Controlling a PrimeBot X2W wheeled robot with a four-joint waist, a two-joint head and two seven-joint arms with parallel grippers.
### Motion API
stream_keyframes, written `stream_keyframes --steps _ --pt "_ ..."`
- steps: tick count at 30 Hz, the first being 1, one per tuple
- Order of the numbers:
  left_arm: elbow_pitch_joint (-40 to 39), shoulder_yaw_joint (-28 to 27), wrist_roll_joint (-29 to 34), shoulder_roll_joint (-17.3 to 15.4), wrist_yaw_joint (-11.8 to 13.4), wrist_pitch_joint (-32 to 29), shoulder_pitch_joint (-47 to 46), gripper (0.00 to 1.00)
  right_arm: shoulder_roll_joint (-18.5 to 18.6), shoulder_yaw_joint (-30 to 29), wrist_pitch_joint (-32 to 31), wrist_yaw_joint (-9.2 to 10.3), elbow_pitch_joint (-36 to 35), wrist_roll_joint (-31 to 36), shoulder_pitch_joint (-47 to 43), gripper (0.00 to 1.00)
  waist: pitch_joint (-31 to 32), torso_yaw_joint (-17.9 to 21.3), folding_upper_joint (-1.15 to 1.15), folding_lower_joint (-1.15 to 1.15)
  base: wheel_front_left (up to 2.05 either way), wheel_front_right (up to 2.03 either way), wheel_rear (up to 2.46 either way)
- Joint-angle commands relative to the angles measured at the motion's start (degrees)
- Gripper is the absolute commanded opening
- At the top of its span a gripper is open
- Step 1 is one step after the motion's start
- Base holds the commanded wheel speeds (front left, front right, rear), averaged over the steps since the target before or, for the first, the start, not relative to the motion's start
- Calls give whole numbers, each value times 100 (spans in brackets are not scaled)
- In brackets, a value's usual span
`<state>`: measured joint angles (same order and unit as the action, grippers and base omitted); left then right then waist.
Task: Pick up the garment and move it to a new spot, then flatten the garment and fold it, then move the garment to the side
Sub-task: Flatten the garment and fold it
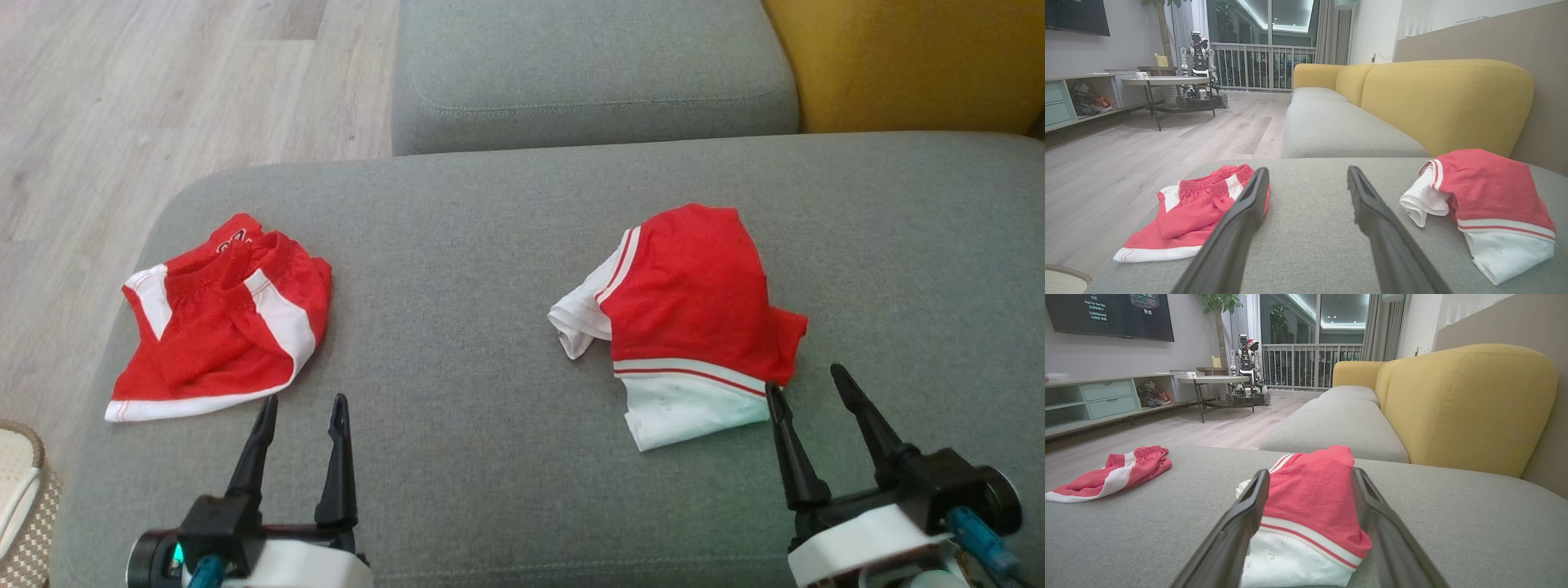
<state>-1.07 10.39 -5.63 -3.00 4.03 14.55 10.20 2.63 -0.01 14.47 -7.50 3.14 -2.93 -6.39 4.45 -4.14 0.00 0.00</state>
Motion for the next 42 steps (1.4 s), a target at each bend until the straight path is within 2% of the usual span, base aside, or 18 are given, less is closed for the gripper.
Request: stream_keyframes --steps 1,12,18,23,27,29,35,42 --pt "-170 -186 19 12 -2 45 -332 100 25 135 52 1 -172 -11 270 100 -8 3 0 0 0 0 0" --pt "-174 -66 -3 12 34 45 -336 100 25 165 52 1 -169 33 286 100 -61 63 0 0 0 0 0" --pt "-35 114 -62 12 -46 45 -427 100 25 200 52 1 -176 48 310 100 -131 123 0 0 0 0 0" --pt "667 560 -246 12 -433 45 -774 100 25 289 52 1 -186 83 419 100 -280 279 0 0 0 0 0" --pt "1492 1171 -672 13 -853 40 -1321 100 25 338 52 1 -216 115 519 100 -487 473 0 0 0 0 0" --pt "1912 1497 -872 13 -958 7 -1669 100 25 383 52 1 -233 128 574 100 -621 598 0 0 0 0 0" --pt "2942 2214 -1511 13 -1005 -138 -2716 100 25 392 52 1 -362 182 813 100 -1104 964 0 0 0 0 0" --pt "3670 2840 -2139 13 -984 -37 -3592 100 25 393 52 1 -404 161 1063 100 -1463 1376 0 0 0 0 0"
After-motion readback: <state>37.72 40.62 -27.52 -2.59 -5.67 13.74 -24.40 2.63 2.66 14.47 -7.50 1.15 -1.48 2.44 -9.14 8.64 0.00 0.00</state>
